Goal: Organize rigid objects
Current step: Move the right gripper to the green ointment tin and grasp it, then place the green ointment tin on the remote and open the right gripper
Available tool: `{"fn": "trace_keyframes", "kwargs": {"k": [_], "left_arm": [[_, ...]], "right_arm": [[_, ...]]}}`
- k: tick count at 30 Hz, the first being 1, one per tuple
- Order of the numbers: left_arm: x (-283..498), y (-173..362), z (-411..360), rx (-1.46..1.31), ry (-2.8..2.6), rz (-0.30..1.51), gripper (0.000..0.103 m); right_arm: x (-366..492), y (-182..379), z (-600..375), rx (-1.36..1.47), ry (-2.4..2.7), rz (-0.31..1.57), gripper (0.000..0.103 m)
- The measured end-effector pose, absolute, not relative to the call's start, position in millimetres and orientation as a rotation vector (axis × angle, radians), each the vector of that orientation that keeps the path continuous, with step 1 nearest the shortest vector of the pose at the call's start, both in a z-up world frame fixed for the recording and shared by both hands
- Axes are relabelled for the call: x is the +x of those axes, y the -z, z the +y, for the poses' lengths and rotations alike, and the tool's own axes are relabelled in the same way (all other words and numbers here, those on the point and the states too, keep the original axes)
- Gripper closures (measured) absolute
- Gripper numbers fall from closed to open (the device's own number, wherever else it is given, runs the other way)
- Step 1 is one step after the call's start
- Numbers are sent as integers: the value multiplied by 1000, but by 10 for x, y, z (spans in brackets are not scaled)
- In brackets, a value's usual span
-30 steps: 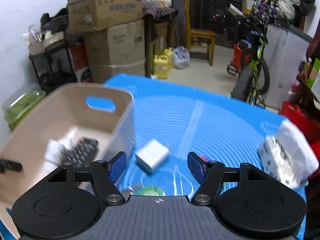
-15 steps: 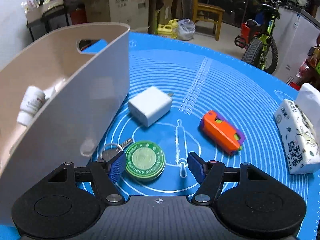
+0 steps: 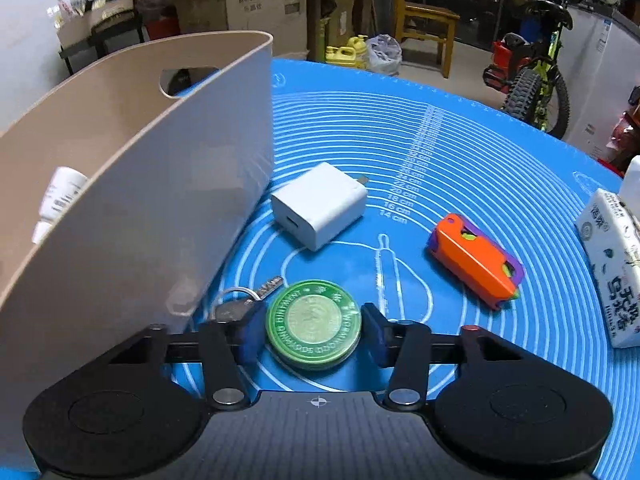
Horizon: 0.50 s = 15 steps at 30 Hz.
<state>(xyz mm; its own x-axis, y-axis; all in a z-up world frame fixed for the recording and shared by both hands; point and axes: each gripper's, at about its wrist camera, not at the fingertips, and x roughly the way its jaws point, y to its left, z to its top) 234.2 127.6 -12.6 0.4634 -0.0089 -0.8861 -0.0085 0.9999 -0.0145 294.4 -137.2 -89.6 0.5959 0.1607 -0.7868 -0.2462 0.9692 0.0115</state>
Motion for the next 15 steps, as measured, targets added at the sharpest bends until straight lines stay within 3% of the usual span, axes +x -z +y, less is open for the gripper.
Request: {"fn": "trace_keyframes", "kwargs": {"k": [7, 15], "left_arm": [[2343, 125, 1278, -17, 0, 1089, 99], [2343, 125, 1279, -18, 1, 1089, 99]], "right_arm": [[2870, 833, -1380, -111, -186, 873, 49], [2826, 292, -1291, -100, -128, 737, 49]]}}
